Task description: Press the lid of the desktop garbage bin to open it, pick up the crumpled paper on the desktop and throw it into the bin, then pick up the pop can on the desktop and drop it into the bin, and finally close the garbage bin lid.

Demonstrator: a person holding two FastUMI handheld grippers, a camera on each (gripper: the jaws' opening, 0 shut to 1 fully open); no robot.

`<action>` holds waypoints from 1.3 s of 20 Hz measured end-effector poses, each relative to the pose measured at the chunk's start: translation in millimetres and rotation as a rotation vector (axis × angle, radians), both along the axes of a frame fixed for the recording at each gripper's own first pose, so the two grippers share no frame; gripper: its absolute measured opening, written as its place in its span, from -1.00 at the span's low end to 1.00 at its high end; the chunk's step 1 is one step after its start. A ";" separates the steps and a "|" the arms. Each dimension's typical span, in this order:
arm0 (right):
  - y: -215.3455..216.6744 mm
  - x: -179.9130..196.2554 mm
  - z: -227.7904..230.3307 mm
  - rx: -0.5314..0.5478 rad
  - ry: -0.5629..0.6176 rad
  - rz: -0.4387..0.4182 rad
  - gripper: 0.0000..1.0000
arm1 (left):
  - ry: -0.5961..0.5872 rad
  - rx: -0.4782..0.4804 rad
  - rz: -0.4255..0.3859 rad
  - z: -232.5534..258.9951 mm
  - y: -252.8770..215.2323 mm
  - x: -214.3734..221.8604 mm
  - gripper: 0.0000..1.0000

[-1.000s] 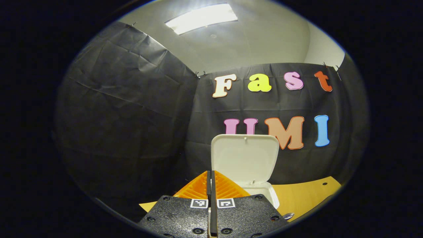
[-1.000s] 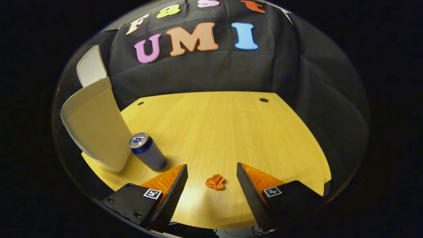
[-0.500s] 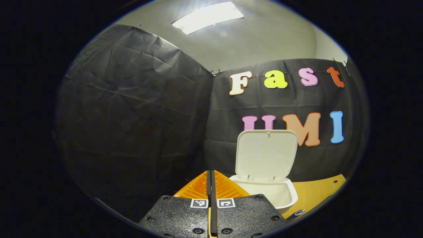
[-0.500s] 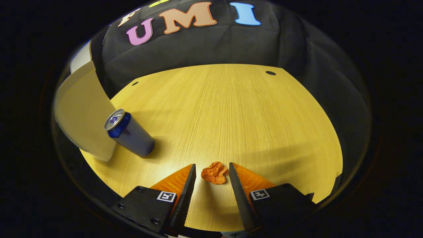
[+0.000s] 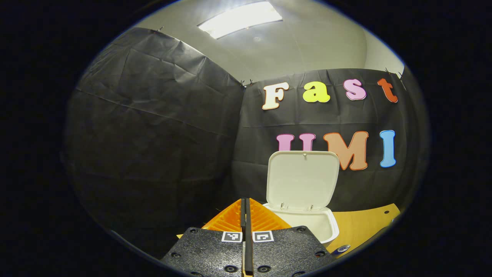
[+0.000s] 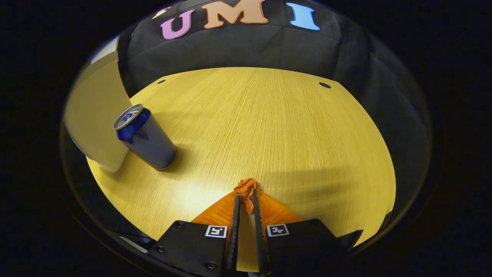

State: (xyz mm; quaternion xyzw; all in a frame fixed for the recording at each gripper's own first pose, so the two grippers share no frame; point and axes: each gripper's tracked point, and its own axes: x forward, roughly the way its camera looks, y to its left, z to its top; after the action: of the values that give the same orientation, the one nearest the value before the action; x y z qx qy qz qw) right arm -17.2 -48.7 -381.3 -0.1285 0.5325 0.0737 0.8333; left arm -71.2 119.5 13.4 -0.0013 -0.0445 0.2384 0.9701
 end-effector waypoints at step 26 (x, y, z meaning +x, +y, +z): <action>331.3 34.4 254.9 0.533 -0.427 0.658 -0.73 | 0.063 -0.042 0.125 -25.0 42.0 -50.9 -1.00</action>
State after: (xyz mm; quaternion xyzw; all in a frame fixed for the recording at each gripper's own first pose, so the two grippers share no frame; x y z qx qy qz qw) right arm 17.2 282.6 -126.4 -0.0843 0.2429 0.4399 0.8605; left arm -122.1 161.4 -11.7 -0.0112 -0.0091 0.2993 0.9540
